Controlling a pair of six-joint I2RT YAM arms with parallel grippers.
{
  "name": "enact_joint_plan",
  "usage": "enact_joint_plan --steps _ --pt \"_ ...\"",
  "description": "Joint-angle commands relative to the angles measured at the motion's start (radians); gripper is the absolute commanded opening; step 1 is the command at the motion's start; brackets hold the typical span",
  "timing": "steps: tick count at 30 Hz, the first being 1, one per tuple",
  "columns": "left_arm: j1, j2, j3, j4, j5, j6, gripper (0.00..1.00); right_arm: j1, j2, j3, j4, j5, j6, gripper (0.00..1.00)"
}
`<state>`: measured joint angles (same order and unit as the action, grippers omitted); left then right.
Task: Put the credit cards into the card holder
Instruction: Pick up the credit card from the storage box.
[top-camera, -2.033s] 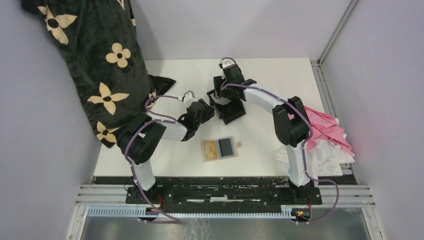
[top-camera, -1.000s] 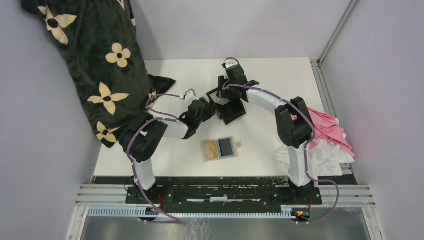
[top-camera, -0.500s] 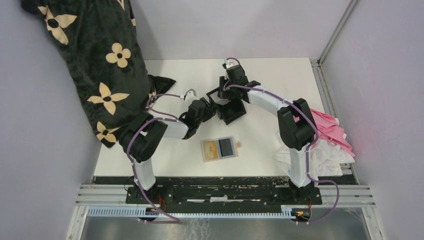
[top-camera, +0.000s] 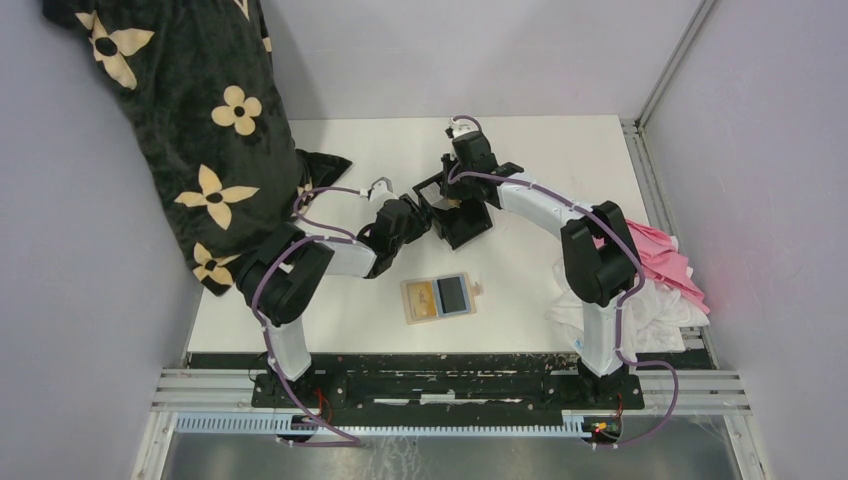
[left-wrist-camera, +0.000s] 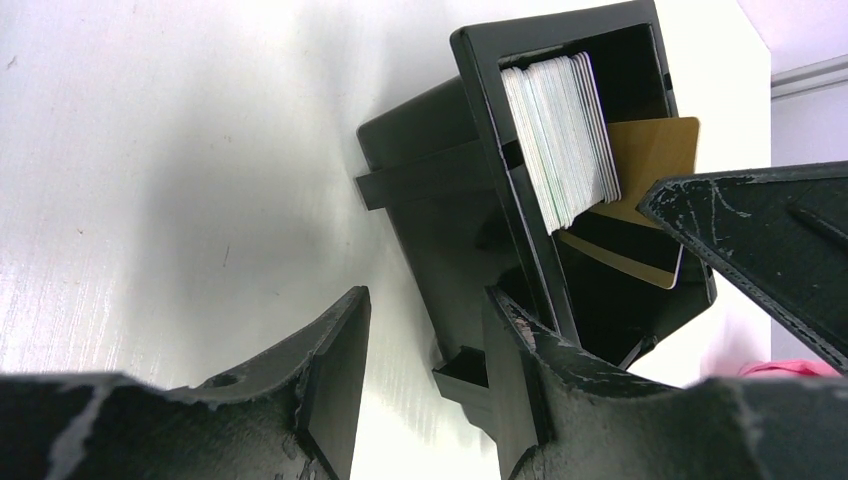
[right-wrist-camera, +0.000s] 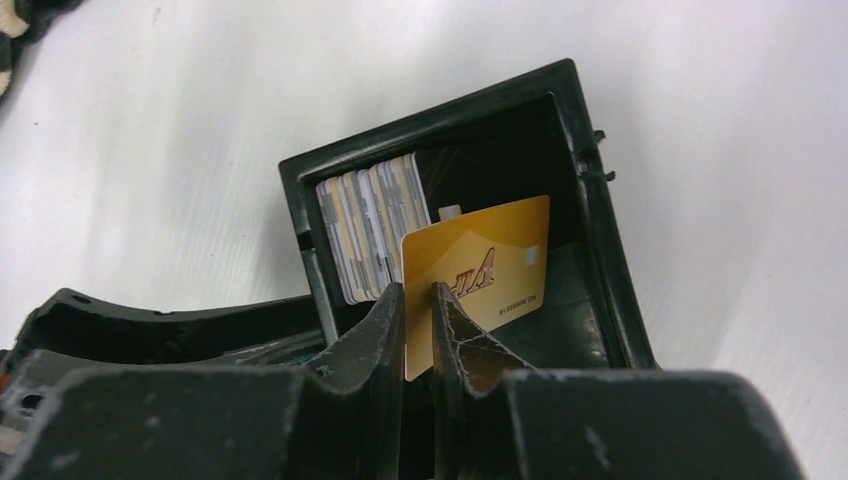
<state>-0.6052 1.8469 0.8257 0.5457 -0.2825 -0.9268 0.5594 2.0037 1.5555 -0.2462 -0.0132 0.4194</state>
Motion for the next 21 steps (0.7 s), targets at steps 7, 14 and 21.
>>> enact_joint_plan --steps 7,14,21 --pt "0.002 -0.066 0.004 0.008 0.005 -0.011 0.52 0.013 -0.062 0.006 -0.038 0.061 -0.03 0.11" --pt "0.002 -0.1 -0.014 -0.003 -0.003 -0.002 0.52 0.024 -0.118 -0.006 -0.08 0.125 -0.065 0.06" --pt "0.001 -0.145 -0.026 -0.038 -0.012 0.023 0.52 0.04 -0.222 -0.097 -0.105 0.223 -0.097 0.01"
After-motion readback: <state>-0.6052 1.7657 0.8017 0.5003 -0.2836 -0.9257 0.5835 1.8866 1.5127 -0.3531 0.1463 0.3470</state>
